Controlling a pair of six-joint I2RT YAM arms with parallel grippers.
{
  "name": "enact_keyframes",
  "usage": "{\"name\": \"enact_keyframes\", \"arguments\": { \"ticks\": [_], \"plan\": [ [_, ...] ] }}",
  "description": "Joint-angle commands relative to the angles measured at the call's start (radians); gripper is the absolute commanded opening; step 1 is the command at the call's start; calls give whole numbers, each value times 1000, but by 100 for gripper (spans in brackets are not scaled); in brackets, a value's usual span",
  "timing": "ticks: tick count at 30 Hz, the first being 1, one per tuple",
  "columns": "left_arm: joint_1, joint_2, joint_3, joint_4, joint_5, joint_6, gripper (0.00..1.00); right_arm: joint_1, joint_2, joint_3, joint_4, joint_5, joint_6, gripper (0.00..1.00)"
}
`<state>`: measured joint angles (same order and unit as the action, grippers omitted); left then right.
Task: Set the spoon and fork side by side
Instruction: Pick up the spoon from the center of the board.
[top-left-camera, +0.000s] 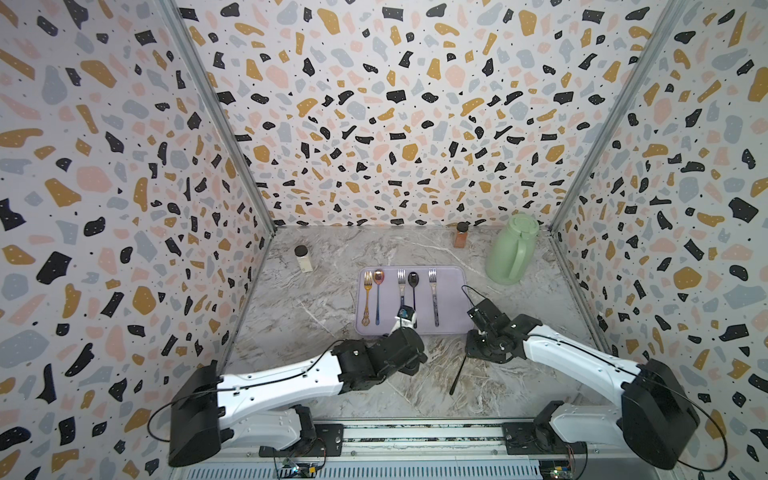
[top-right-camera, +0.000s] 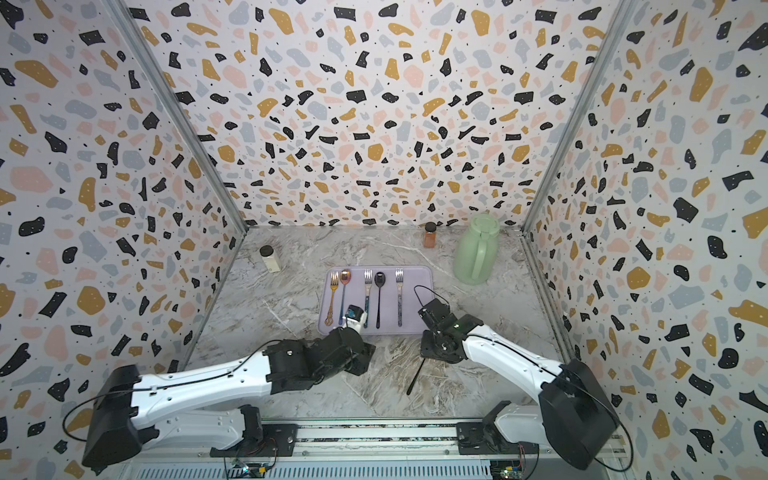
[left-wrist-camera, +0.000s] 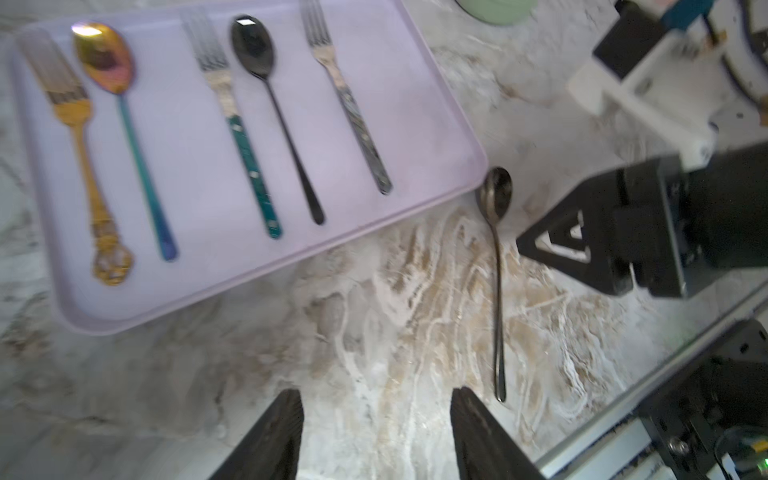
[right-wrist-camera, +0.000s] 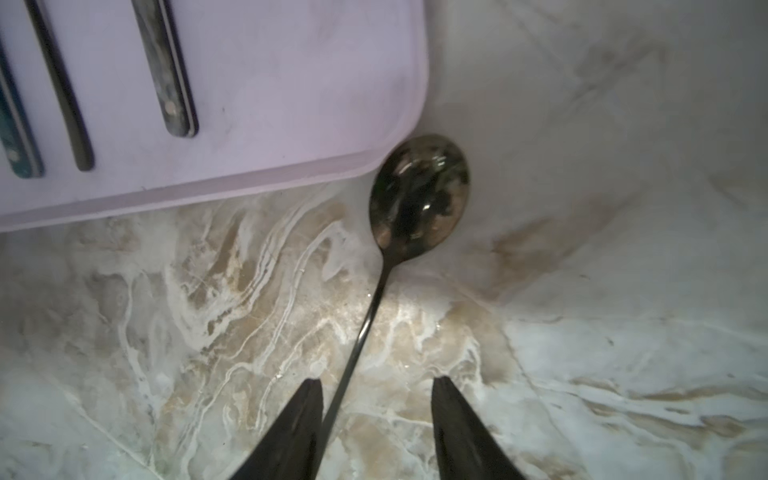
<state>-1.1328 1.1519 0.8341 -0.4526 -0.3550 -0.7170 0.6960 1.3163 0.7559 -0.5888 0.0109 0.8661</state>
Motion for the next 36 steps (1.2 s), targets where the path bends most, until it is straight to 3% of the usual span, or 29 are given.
{"name": "enact_keyframes", "arguments": {
  "ticks": [1, 6, 9, 17, 22, 28, 36],
  "plan": [
    [48, -57, -35, -120, -53, 14, 60, 41, 59, 31, 31, 45, 57, 48],
    [72, -93, -33, -146, -51, 36, 61, 81, 137, 44, 30, 83, 77, 48],
    [74, -87, -27, -142, -47, 42, 61, 82, 157, 40, 18, 102, 81, 34],
    [74, -93, -14, -154, -31, 47, 62, 82, 197, 20, 3, 103, 76, 23],
    [74, -123, 5, -177, 4, 41, 63, 82, 162, 7, -17, 104, 59, 6],
    [74, -157, 9, -202, -31, 54, 63, 80, 71, 30, -117, 154, 41, 5],
    [87, -169, 18, -234, -74, 83, 64, 53, 106, 251, -265, 213, -65, 4]
  ]
}}
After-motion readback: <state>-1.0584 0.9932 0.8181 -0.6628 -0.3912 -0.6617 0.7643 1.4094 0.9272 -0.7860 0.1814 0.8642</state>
